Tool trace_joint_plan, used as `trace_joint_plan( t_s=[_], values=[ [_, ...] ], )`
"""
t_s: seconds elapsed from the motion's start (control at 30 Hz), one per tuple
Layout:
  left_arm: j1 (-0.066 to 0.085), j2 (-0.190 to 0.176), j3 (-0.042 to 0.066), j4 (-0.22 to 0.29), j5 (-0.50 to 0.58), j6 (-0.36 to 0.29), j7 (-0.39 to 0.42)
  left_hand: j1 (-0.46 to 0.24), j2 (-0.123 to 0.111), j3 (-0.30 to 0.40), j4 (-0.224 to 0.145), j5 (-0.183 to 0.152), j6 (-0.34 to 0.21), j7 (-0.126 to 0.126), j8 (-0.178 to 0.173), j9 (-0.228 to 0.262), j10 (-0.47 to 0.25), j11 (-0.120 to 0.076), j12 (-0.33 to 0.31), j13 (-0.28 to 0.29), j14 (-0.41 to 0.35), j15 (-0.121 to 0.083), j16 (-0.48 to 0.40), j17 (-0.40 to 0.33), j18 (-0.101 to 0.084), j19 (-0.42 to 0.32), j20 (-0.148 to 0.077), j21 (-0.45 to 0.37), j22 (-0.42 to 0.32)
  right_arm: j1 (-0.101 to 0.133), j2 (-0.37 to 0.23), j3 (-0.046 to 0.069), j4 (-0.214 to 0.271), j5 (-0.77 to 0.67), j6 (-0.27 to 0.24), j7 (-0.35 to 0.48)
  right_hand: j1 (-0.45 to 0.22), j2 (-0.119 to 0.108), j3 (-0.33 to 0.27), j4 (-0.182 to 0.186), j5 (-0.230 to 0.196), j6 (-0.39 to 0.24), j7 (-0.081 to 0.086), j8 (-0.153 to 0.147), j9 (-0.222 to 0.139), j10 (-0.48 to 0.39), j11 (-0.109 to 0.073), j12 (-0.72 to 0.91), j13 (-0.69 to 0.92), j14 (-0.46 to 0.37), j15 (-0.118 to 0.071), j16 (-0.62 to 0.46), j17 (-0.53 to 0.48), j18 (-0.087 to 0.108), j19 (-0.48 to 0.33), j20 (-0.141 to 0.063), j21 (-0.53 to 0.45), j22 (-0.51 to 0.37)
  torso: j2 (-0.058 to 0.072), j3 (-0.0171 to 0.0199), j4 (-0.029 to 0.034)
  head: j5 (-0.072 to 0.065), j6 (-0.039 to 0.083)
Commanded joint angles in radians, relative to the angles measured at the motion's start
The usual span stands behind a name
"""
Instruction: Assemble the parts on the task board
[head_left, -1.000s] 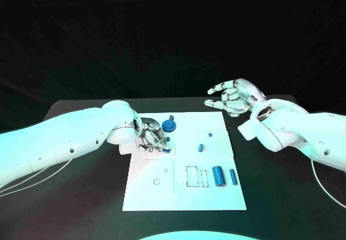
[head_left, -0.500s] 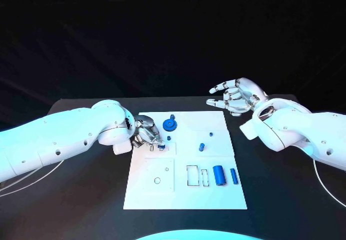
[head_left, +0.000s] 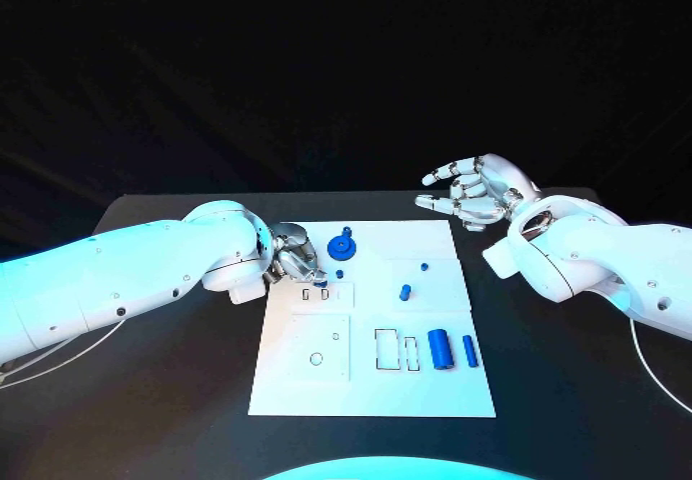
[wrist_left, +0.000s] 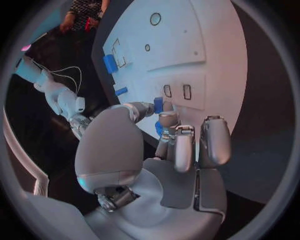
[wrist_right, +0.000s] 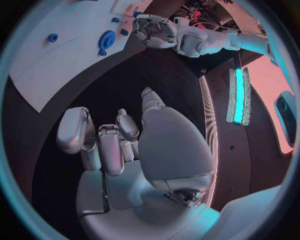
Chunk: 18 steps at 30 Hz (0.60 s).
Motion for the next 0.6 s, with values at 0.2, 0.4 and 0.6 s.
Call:
trace_joint_plan(
  t_s=[0.2,0.4,0.6],
  values=[
    [-0.001,0.020,-0.011,-0.009,-0.082,-0.005,-0.010,-0.019,0.002,0.219,-0.228,0.020,0.016,-0.008,-0.003,0.137,0.013,-0.002,0.006,0.005,0.091,-0.006,-0.007,0.220,-0.007,0.008,-0.002,0.008,0.006,-0.001,0.003,0.000,-0.001,-0.008,0.008,0.001,-0.016,0.004,-0.010,-0.001,-0.011,0.005,0.000,0.006,-0.001,-0.008,0.001,-0.003,-0.002,0.037,-0.006,-0.003,0.079,0.011,-0.003,0.001,-0.003,0.000,0.000,-0.0006,-0.0005,0.007,-0.004],
    [-0.004,0.029,-0.017,-0.011,-0.089,-0.001,-0.014,-0.025,0.002,0.219,-0.233,0.031,0.019,-0.009,-0.003,0.139,0.019,-0.004,0.011,0.012,0.092,-0.007,-0.007,0.221,-0.010,0.018,-0.004,0.016,0.022,-0.001,0.007,0.000,-0.002,-0.022,0.017,-0.002,-0.016,0.003,-0.012,-0.002,-0.015,0.005,0.000,0.006,-0.002,-0.009,0.001,-0.004,-0.003,0.037,-0.006,-0.003,0.078,0.011,-0.003,0.001,-0.004,-0.001,0.001,-0.0012,-0.0007,0.007,-0.008],
    [-0.005,0.032,-0.019,-0.013,-0.079,0.021,-0.019,-0.029,0.002,0.220,-0.236,0.038,0.021,-0.010,-0.003,0.141,0.021,-0.005,0.012,0.014,0.092,-0.008,-0.007,0.221,-0.011,0.021,-0.004,0.018,0.027,-0.001,0.009,0.000,-0.004,-0.025,0.018,-0.003,-0.016,0.003,-0.012,-0.002,-0.015,0.005,0.000,0.006,-0.002,-0.009,0.001,-0.004,-0.003,0.037,-0.006,-0.003,0.078,0.011,-0.003,0.001,-0.004,-0.001,0.000,-0.0014,-0.0001,0.004,-0.010]
  ],
)
